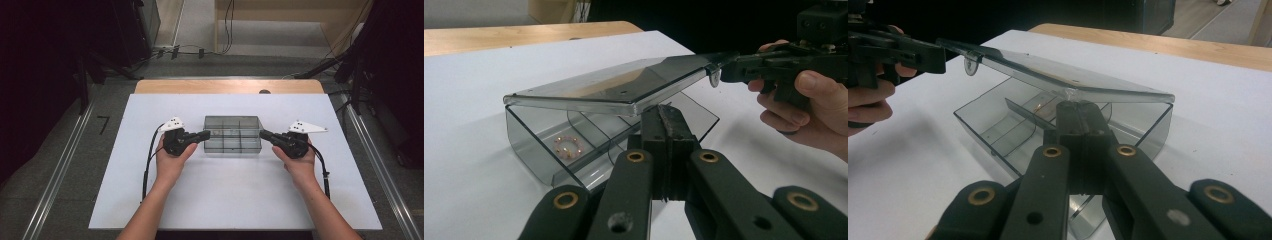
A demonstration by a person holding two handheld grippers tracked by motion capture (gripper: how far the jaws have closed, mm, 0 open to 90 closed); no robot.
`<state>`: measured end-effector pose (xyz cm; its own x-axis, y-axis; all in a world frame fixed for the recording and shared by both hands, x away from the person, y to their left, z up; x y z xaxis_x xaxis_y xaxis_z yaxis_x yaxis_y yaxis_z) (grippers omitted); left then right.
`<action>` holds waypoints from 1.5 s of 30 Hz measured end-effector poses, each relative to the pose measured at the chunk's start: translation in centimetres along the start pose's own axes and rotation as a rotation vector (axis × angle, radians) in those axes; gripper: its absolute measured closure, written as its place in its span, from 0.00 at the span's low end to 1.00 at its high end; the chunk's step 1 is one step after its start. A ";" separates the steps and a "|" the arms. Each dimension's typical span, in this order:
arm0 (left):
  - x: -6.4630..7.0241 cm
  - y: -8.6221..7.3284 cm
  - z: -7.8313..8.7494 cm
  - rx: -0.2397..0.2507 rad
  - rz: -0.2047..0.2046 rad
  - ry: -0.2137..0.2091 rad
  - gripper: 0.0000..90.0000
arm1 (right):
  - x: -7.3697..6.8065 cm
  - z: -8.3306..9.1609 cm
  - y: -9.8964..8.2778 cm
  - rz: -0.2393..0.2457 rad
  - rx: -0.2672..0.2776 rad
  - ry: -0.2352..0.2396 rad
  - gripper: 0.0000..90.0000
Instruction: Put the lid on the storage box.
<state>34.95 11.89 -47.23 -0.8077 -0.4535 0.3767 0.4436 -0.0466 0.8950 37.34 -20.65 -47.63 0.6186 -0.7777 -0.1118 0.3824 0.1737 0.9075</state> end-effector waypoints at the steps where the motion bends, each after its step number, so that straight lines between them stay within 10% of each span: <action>1: 0.0 -0.1 0.1 0.002 0.005 0.001 1.00 | 0.0 0.0 -0.1 0.000 0.002 0.000 0.98; 45: 0.4 -4.7 0.3 -0.015 0.049 0.002 1.00 | -1.6 0.3 -4.0 0.026 -0.074 -0.012 0.98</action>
<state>32.44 12.20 -51.24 -0.7842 -0.4570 0.4198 0.4886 -0.0376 0.8717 34.59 -20.29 -50.97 0.6209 -0.7795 -0.0829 0.4162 0.2382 0.8775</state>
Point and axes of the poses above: each handheld gripper's, and its own axes: z roughly backward along the jaws, y roughly out of its top, x roughly to its right, the point moved 3 cm from there along -z, roughly forward along the jaws, and after that the axes turned 12 degrees about -y, right-handed, at the moved point
